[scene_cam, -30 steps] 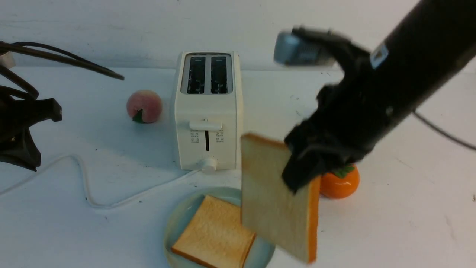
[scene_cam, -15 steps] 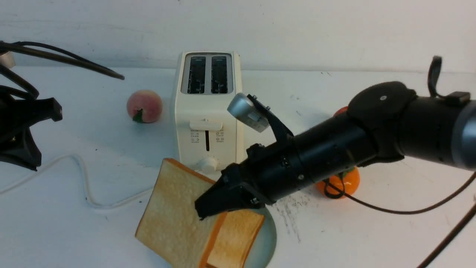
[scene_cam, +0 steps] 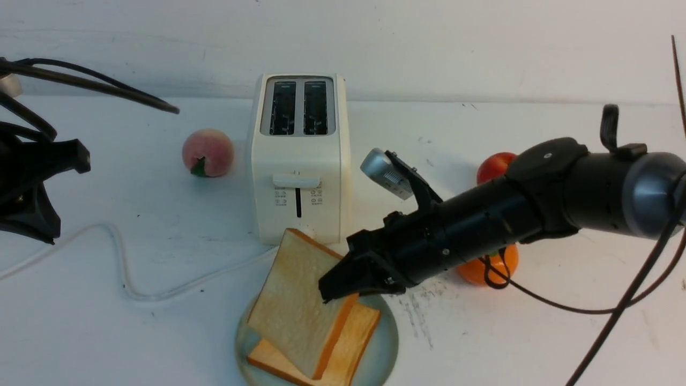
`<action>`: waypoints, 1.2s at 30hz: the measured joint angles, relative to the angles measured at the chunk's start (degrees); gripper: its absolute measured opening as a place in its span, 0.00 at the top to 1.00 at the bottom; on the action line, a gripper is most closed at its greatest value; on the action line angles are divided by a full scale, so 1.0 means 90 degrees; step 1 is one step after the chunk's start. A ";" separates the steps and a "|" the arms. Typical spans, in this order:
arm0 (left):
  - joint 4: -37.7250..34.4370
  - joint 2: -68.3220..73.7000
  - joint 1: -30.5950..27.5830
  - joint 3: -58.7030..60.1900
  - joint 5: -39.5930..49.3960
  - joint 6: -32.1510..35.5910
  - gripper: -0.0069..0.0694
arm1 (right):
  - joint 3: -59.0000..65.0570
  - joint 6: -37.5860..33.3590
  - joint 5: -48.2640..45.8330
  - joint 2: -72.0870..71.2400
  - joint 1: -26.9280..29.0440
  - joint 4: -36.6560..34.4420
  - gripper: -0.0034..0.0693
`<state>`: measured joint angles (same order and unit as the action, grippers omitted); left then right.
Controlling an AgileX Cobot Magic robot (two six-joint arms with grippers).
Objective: Take toasted bread from bread machine on white table place on plate.
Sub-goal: 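Place the held slice of bread on top of the slice on the plate with the right gripper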
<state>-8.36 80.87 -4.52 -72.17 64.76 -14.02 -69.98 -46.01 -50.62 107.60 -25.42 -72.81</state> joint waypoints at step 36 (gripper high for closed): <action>-0.0006 0.0000 0.0000 0.0000 -0.0012 0.0000 0.90 | -0.0012 -0.0166 0.0706 0.0579 -0.0006 0.0584 0.17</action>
<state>-8.41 80.87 -4.52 -72.17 64.65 -14.02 -70.09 -47.51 -44.27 112.81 -25.47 -67.55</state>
